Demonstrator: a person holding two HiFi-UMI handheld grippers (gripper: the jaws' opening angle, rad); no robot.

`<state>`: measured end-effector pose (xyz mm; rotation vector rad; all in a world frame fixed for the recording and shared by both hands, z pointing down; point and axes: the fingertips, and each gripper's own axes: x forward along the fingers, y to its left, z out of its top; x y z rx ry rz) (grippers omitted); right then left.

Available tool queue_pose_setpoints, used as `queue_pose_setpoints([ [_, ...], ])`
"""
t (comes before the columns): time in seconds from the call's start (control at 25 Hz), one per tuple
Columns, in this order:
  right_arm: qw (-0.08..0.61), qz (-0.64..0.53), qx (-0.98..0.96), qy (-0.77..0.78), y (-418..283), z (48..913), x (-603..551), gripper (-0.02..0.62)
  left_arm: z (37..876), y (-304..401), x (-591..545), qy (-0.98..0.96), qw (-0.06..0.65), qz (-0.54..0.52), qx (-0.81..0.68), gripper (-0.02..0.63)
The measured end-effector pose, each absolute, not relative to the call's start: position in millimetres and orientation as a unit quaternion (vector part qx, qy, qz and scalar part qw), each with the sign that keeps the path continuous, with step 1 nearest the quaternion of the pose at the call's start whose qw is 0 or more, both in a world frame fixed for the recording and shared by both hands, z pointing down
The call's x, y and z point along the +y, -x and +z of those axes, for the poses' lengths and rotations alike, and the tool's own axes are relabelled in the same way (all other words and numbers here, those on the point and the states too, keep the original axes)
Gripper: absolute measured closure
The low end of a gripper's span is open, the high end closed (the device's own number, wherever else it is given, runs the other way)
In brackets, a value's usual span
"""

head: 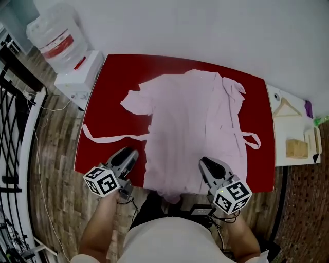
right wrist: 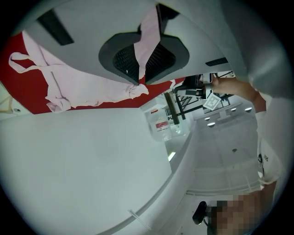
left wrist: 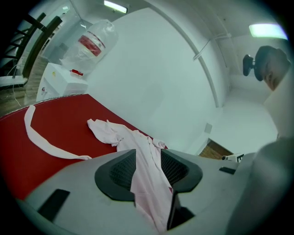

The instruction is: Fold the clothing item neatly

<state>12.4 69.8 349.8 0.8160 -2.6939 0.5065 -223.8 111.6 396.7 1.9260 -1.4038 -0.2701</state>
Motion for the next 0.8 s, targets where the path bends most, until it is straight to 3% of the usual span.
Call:
queue_pose_setpoints([
  [0.4, 0.152, 0.170, -0.913, -0.337, 23.9, 345.7, 48.3, 0.575, 424.5, 283.2, 46.4, -0.755, 0.385, -0.078, -0.526, 0.456],
  [0.8, 0.173, 0.153, -0.923, -0.306, 54.1, 356.8, 37.6, 0.575, 442.8, 296.1, 25.5, -0.743, 0.389, -0.067, -0.540, 0.451],
])
